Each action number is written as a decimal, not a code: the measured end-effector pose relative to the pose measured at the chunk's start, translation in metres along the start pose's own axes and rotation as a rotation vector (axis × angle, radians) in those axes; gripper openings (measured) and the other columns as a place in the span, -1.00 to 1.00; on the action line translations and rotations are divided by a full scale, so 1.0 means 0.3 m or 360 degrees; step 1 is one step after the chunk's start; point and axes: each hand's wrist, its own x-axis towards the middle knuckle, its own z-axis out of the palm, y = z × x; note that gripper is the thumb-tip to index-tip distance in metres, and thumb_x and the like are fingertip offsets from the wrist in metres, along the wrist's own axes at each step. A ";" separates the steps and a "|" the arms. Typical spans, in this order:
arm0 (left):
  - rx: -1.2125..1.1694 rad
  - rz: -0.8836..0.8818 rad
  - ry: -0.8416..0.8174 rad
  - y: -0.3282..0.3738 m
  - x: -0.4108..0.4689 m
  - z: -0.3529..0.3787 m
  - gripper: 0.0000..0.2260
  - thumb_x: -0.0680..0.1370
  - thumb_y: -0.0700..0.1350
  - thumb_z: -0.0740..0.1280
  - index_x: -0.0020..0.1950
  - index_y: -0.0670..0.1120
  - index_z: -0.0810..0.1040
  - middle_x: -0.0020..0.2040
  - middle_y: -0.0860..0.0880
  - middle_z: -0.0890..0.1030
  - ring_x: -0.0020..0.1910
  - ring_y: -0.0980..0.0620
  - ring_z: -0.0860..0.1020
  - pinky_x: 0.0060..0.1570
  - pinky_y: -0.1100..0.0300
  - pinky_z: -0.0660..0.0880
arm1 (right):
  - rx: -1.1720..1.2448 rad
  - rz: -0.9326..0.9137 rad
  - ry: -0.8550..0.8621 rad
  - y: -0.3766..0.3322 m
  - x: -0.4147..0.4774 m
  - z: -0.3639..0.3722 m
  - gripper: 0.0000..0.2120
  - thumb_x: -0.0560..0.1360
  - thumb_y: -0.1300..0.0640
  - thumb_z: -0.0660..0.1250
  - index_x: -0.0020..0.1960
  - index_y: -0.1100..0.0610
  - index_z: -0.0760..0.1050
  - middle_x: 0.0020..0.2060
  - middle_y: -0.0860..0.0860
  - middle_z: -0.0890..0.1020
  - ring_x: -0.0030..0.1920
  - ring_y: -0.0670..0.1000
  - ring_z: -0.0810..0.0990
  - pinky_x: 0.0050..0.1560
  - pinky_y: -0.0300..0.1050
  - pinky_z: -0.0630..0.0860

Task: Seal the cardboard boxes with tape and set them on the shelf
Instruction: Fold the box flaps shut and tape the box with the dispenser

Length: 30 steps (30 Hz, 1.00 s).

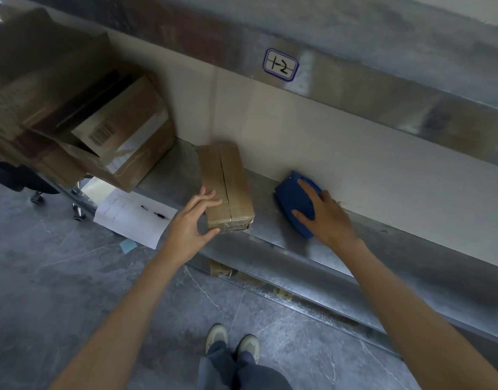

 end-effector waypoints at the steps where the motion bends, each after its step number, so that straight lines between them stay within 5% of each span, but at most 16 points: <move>1: 0.0008 0.0000 -0.0011 0.001 0.000 -0.005 -0.40 0.37 -0.21 0.59 0.36 0.01 0.51 0.42 0.15 0.42 0.55 0.16 0.21 0.41 0.14 0.31 | -0.0123 0.0016 0.0068 -0.008 -0.007 -0.008 -0.33 0.59 -0.23 0.18 0.59 -0.19 -0.06 0.27 0.11 0.39 0.14 0.19 0.50 -0.09 0.02 0.54; 6: 0.0001 -0.0007 -0.0083 0.006 0.000 -0.025 -0.40 0.37 -0.09 0.59 0.38 0.04 0.49 0.43 0.17 0.40 0.54 0.20 0.20 0.44 0.10 0.27 | -0.0047 -0.0281 0.0365 -0.075 -0.026 -0.015 -0.38 0.58 -0.14 0.28 0.56 -0.01 0.17 0.35 0.11 0.41 0.28 0.17 0.45 -0.04 0.09 0.58; 12: -0.0003 -0.0009 -0.0090 0.005 0.012 -0.041 -0.39 0.34 0.03 0.58 0.37 0.07 0.52 0.42 0.22 0.41 0.52 0.21 0.24 0.41 0.09 0.31 | 0.0241 -0.0973 0.0120 -0.248 -0.024 0.043 -0.27 0.46 -0.15 0.42 0.52 0.08 0.29 0.45 0.02 0.37 0.41 0.04 0.39 0.31 -0.09 0.43; 24: 0.0005 0.0042 0.0002 -0.004 0.009 -0.022 -0.50 0.42 0.18 0.43 0.32 0.04 0.56 0.39 0.19 0.46 0.51 0.18 0.29 0.31 0.10 0.45 | 0.0628 -0.1027 0.0322 -0.261 0.053 0.168 -0.53 0.41 0.09 0.49 0.29 0.18 0.57 0.24 0.08 0.60 0.32 0.07 0.51 0.39 -0.23 0.35; 30: 0.0061 0.0021 0.0030 0.014 -0.001 -0.011 -0.53 0.45 0.16 0.46 0.33 0.09 0.53 0.38 0.23 0.44 0.52 0.19 0.26 0.26 0.12 0.45 | 0.0641 -0.1025 0.0325 -0.263 0.045 0.161 -0.54 0.46 -0.01 0.48 0.29 0.18 0.57 0.23 0.07 0.60 0.31 0.05 0.51 0.38 -0.17 0.37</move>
